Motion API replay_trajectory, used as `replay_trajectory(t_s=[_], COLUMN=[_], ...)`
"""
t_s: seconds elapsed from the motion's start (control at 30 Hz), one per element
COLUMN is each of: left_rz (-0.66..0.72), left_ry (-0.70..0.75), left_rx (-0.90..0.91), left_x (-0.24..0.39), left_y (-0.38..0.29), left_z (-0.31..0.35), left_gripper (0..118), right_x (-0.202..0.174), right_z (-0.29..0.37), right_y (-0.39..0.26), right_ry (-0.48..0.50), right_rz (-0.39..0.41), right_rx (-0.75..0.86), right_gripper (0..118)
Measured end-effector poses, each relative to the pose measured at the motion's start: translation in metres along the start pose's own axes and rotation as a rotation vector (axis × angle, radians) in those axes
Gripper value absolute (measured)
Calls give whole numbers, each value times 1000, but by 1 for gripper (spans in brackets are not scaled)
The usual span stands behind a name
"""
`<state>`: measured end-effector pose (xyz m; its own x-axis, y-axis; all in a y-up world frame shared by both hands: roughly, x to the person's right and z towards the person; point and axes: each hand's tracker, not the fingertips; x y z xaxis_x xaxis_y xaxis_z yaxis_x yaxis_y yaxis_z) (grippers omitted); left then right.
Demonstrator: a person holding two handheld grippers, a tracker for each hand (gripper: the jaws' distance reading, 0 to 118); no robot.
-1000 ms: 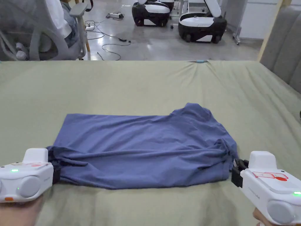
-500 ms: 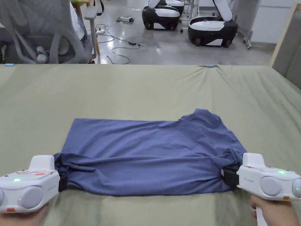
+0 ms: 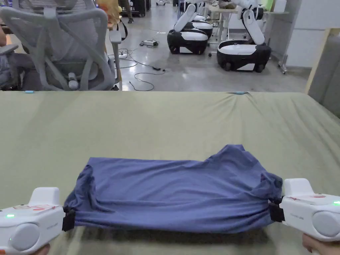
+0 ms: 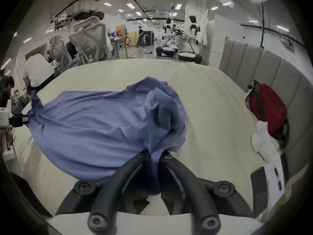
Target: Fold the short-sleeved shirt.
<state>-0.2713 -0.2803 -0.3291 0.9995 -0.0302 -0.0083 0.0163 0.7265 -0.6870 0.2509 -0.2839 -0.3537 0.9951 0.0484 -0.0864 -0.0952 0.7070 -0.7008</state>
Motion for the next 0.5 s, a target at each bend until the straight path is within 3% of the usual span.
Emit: replay_trajectory(t_s=[0.2, 0.23, 0.27, 0.3, 0.33, 0.37, 0.4, 0.43, 0.5], left_rz=[41, 50, 62, 71, 70, 68, 66, 50, 7], left_ry=[-17, -22, -32, -34, -29, -38, -46, -45, -50], left_rx=[-34, -28, -10, 16, 69, 133, 183, 220, 288], left_x=[-1, -1, -1, 0, 2, 3, 7, 14, 32], left_y=[-25, -27, -27, -25, -22, -19, -14, -8, 7], left_z=[5, 4, 7, 11, 21, 31, 41, 51, 66], left_gripper=[9, 10, 13, 23, 48, 70, 85, 92, 90], right_x=[0, -2, -4, -7, -8, -9, -14, -20, -37], right_z=[3, 1, 3, 9, 19, 29, 43, 55, 76], right_y=[-26, -29, -30, -28, -24, -20, -14, -7, 8], right_ry=[21, 22, 19, 15, 12, 21, 36, 52, 83], right_rz=[1, 14, 31, 42, 46, 38, 24, 17, 17], right_rx=[-61, -56, -35, -23, 15, 66, 131, 188, 294], right_gripper=[11, 17, 31, 59, 97, 114, 118, 117, 117])
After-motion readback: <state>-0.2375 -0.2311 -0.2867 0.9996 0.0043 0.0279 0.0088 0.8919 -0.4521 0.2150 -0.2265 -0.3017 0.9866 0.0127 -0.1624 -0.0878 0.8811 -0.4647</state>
